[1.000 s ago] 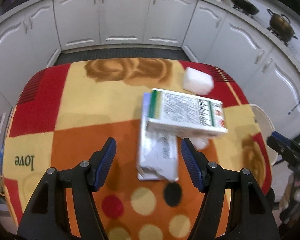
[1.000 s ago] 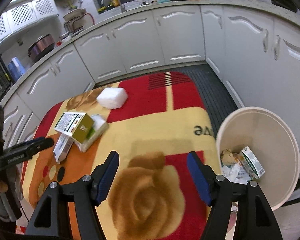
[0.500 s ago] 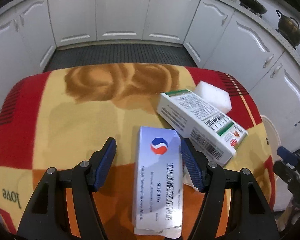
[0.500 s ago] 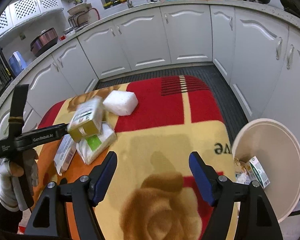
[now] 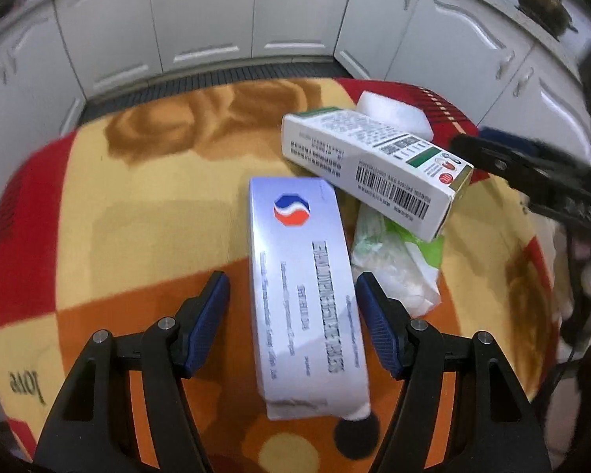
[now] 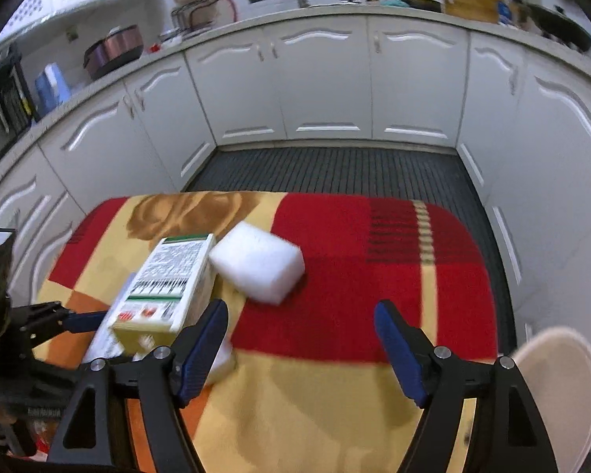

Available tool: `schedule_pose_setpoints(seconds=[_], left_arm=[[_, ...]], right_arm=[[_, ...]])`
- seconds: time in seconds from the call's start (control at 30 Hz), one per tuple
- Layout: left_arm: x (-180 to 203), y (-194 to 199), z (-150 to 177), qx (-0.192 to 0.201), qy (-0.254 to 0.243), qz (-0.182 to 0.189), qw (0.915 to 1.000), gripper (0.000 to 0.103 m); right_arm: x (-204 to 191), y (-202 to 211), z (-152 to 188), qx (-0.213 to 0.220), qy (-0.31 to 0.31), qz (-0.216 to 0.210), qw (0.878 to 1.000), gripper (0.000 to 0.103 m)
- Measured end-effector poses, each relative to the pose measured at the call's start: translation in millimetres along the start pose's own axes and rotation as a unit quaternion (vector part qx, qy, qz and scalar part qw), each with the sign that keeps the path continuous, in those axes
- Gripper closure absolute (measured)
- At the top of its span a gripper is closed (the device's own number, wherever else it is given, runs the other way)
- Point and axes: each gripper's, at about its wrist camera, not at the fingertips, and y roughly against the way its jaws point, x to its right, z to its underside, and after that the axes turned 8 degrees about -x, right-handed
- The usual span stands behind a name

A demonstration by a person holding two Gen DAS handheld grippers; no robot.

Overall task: Collect trash
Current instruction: 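Grasp white medicine box with left tool while right tool grasps white sponge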

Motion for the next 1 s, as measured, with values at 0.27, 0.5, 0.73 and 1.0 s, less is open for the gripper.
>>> schedule_pose_setpoints(seconds=[0.27, 0.5, 0.73, 1.0], left_arm=[[-26.8, 6.2, 2.6, -0.005, 0.017, 0.018, 0.9997, 0.053], [-26.1, 12.2, 4.9, 0.003, 0.025, 0.023, 0.9994, 0.053], [-8.8, 30.1, 16.6, 0.027, 0.017, 0.048, 0.9984, 0.054], [21.8, 40.3, 39.5, 0.03, 0.0, 0.068, 0.9973, 0.054]], right_arm=[[-10.8, -35.2, -23.6, -0.011, 0.063, -0.018, 0.998, 0.024], [-21.8, -36.6, -15.0, -0.011, 0.071, -0.032, 0.997, 0.063], [-2.8, 16.5, 22.5, 0.028, 0.01, -0.041, 0.999, 0.064], [3.7, 59.8, 69.0, 0.057, -0.04, -0.045, 0.997, 0.064]])
